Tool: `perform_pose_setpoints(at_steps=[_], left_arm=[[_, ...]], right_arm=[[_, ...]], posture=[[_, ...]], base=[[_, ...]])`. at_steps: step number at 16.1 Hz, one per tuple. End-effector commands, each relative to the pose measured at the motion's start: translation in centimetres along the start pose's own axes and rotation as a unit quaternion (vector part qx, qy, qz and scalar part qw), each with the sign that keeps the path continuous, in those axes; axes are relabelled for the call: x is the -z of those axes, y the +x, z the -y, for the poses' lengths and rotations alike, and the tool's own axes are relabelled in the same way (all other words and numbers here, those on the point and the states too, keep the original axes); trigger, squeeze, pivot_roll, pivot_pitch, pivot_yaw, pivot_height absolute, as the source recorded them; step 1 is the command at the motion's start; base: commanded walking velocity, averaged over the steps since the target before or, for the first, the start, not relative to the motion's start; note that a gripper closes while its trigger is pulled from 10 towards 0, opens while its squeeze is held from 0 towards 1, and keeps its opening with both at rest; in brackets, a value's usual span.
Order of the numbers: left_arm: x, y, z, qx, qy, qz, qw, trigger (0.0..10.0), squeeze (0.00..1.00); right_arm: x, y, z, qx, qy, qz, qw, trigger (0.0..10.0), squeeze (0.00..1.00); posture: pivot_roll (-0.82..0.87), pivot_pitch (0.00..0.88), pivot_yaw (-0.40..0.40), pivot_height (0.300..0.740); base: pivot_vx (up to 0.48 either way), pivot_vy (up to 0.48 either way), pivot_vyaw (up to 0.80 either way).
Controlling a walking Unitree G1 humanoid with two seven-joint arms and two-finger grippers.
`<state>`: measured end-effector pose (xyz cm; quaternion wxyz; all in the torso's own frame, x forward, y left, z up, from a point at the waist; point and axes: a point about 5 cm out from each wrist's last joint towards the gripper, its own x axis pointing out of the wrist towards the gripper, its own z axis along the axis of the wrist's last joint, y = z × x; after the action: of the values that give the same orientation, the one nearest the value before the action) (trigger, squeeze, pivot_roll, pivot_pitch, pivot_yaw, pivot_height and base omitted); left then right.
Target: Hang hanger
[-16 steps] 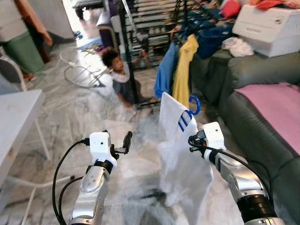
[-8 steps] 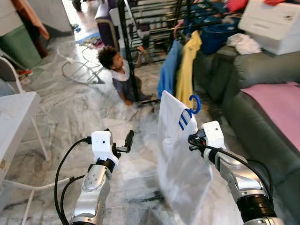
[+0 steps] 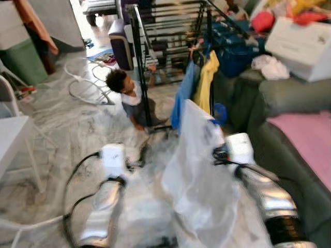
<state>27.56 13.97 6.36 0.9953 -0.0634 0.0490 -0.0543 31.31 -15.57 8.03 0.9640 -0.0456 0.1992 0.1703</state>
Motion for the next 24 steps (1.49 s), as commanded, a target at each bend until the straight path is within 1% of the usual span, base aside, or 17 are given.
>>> perform_pose_setpoints(at_steps=[1, 7, 11, 16, 22, 23, 24], left_arm=[[-0.5, 0.4, 0.5, 0.005, 0.001, 0.008, 1.0, 10.0, 0.0], [-0.3, 0.5, 0.5, 0.002, 0.002, 0.003, 1.0, 10.0, 0.0], [-0.3, 0.5, 0.5, 0.003, 0.004, 0.001, 1.0, 10.0, 0.0], [0.0, 0.5, 0.8, 0.005, 0.005, -0.005, 1.0, 10.0, 0.0], [0.1, 0.6, 1.3, 0.019, 0.004, -0.007, 1.0, 10.0, 0.0], [0.1, 0.6, 1.3, 0.02, 0.004, -0.006, 1.0, 10.0, 0.0], [0.1, 0.6, 1.5, 0.028, 0.002, -0.002, 1.0, 10.0, 0.0]], right_arm=[[-1.3, -0.3, 0.5, 0.004, -0.014, 0.028, 0.999, 0.0, 0.0], [-1.3, -0.3, 0.1, -0.003, -0.016, 0.028, 0.999, 0.0, 0.0], [-0.8, -0.2, -0.8, -0.02, -0.013, 0.021, 0.999, 0.0, 0.0], [-0.5, -0.1, -1.7, -0.027, -0.011, 0.017, 0.999, 0.0, 0.0], [-1.8, 1.0, -2.4, -0.028, 0.001, 0.03, 0.999, 0.0, 0.0], [-1.8, 1.0, -2.4, -0.028, 0.001, 0.03, 0.999, 0.0, 0.0], [-2.4, 1.3, -2.1, -0.014, 0.006, 0.037, 0.999, 0.0, 0.0]], posture=[[-0.13, 0.0, 0.062, 0.74], [-0.13, 0.0, 0.063, 0.74], [-0.13, 0.0, 0.063, 0.74], [-0.13, 0.0, 0.064, 0.74], [-0.13, 0.0, 0.061, 0.74], [-0.13, 0.0, 0.061, 0.74], [-0.13, 0.0, 0.056, 0.74]], base=[[0.352, 0.326, 0.0], [0.346, 0.332, 0.0], [0.338, 0.34, 0.0], [0.328, 0.351, 0.0], [0.0, 0.0, 0.0], [0.0, 0.0, 0.0], [0.0, 0.0, 0.0]])
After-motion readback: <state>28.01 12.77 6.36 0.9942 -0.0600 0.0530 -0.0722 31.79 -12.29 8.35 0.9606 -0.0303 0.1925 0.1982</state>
